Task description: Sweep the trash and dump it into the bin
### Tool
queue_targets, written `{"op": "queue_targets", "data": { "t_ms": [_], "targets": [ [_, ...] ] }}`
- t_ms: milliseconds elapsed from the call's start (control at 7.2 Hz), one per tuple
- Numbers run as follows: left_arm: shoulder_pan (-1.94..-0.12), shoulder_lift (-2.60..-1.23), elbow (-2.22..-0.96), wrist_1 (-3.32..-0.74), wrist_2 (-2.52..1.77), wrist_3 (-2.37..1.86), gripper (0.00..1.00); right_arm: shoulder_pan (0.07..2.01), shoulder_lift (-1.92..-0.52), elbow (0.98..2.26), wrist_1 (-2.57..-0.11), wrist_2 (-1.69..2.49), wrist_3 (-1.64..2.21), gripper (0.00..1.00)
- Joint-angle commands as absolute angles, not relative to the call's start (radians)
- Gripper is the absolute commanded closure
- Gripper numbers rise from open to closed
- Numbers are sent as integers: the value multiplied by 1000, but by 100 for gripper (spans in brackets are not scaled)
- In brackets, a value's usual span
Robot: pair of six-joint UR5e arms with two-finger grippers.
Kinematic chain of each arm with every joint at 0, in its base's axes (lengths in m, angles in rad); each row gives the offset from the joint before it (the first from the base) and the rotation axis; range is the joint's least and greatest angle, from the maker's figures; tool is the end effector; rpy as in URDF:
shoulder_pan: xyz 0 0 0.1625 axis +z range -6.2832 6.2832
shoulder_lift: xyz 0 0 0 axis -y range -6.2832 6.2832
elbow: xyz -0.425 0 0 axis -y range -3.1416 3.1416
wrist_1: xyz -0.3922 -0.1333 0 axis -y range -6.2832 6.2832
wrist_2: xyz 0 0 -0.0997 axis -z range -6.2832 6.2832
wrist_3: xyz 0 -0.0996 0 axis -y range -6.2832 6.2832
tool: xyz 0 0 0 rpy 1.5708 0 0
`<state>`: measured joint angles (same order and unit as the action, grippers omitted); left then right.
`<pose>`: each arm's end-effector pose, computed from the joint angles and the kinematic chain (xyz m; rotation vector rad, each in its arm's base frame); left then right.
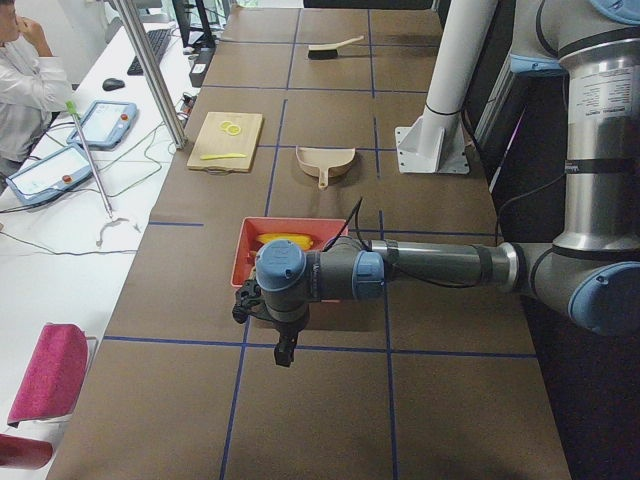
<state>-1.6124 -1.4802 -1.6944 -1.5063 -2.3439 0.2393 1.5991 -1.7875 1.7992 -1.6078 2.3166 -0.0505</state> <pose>-0.0824 -0.4479 0.6472 0.0787 0.7707 0.1756 0.0770 -0.3966 0.6486 0.0053 -0.7461 -0.0117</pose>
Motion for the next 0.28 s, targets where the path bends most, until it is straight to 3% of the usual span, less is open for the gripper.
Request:
{"op": "queue_targets", "data": {
  "t_ms": [0, 139],
  "targets": [
    [-1612, -1480, -1701, -1506, -2344, 239, 0, 1580, -1787, 1804, -1606, 2316, -51, 0],
    [-1614, -1480, -1701, -1506, -2344, 239, 0, 1577, -1787, 1804, -1606, 2316, -54, 0]
  ]
}}
